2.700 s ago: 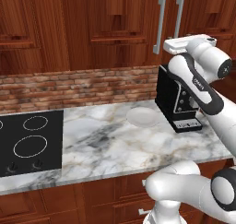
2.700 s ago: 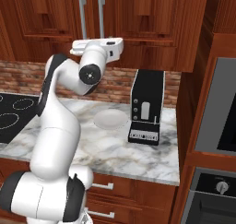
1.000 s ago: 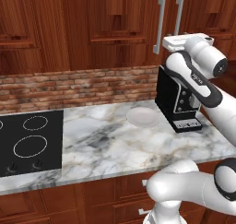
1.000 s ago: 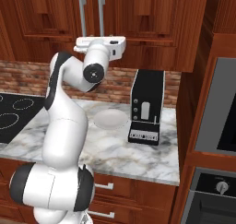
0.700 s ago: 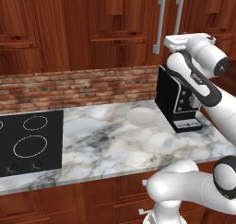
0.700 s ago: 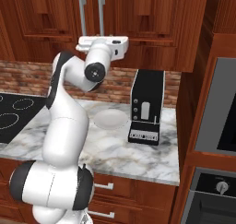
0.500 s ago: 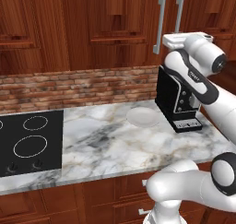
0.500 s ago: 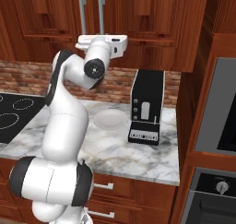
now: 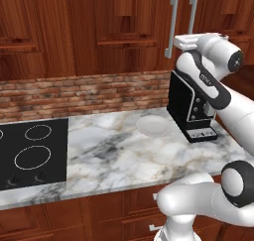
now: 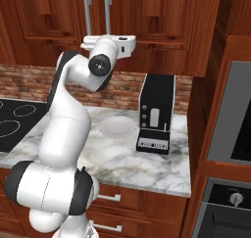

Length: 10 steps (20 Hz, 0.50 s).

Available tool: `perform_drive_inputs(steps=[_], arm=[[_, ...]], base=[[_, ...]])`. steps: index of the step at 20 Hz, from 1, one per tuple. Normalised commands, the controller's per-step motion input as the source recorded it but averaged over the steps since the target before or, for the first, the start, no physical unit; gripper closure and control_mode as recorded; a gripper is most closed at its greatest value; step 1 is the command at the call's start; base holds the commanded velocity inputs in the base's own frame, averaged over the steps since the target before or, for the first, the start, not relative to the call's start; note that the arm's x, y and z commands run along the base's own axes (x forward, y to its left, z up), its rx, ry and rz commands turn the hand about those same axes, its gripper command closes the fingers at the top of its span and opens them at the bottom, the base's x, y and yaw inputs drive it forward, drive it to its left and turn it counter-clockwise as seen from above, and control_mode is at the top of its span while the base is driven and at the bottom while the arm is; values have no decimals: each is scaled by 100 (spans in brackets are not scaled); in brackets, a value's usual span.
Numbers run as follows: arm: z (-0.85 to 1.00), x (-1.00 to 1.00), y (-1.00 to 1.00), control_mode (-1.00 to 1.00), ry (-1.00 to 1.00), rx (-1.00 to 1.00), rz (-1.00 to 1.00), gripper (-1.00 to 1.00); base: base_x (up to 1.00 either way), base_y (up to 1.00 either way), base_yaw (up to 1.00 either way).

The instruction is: Pick the spray and soap dispenser from the cabinet and place them on the counter.

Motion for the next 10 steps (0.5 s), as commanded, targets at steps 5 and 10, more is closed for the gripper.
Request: perform_drive_inputs(steps=[5,10], arm=[[-10,42,0,-100,28,0,2,100],[-11,32,0,-100,29,-1,4,100]], base=[[0,0,0],[0,0,0]])
